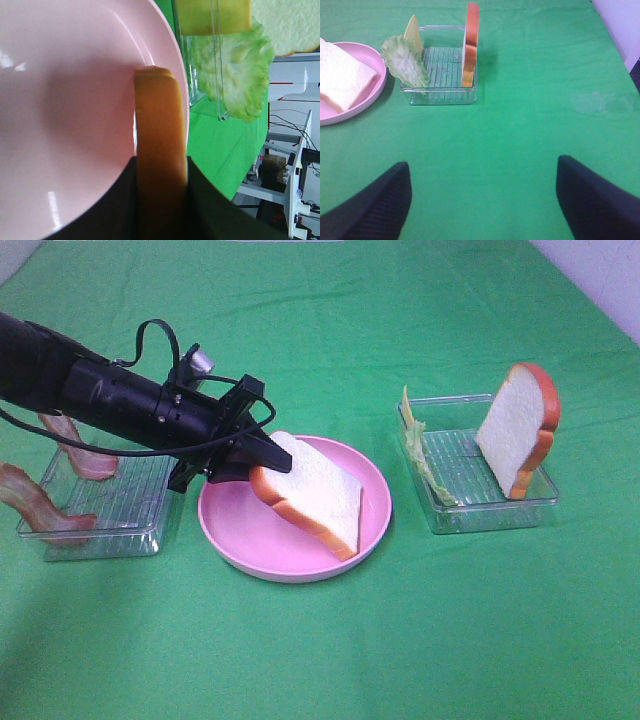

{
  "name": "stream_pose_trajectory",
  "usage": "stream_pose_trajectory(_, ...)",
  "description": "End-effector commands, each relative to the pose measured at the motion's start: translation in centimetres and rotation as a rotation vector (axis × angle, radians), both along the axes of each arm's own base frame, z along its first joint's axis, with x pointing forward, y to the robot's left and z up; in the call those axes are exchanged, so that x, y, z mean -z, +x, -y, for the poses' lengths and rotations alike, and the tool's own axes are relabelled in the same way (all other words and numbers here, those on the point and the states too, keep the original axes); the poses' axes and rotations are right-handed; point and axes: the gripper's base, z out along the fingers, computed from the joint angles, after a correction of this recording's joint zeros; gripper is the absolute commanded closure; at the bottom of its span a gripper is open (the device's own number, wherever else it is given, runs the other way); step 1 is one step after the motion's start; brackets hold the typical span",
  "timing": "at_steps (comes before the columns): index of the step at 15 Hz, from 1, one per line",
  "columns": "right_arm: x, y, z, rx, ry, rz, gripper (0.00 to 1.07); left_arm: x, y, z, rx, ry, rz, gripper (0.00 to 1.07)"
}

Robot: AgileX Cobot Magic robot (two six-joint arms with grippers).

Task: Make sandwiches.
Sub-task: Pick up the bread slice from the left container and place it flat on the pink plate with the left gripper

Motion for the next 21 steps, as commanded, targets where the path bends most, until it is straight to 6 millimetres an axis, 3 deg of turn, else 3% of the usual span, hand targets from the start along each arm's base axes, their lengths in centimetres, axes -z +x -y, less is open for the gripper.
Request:
stream_pose_trajectory(1,-0.1,0.0,0.0,0.0,-0.008,0.017,0.32,0.0,-0.1,0.7,-0.017,-0.011,-0.006,1.07)
stream_pose_trajectory(5,-0.1,0.0,0.0,0.0,-0.008,0.017,0.32,0.1,-0.5,1.6,-0.008,0.011,0.007,1.07)
stream_pose_trajectory(7,-0.1,0.0,0.0,0.0,-0.008,0.017,0.32,0.1,-0.5,1.6,-0.008,0.01,0.006,0.93)
stream_pose_trajectory(8,-0.1,0.0,0.0,0.0,-0.008,0.017,0.32,0.1,-0.5,1.6,-0.008,0.01,0.008,0.68)
stream_pose_trajectory(11,-0.1,0.0,0.0,0.0,-0.008,0.017,0.32,-0.1,-0.5,1.6,0.013,0.018,0.036,0.31)
stream_pose_trajectory(15,-0.1,0.0,0.0,0.0,-0.008,0.017,0.32,-1.9,-0.1,1.1,0.094,0.149,0.192,0.31)
stream_pose_trajectory(21,-0.1,0.0,0.0,0.0,-0.008,0.017,0.32,-3.9,0.7,1.4,0.246,0.41,0.239,0.31)
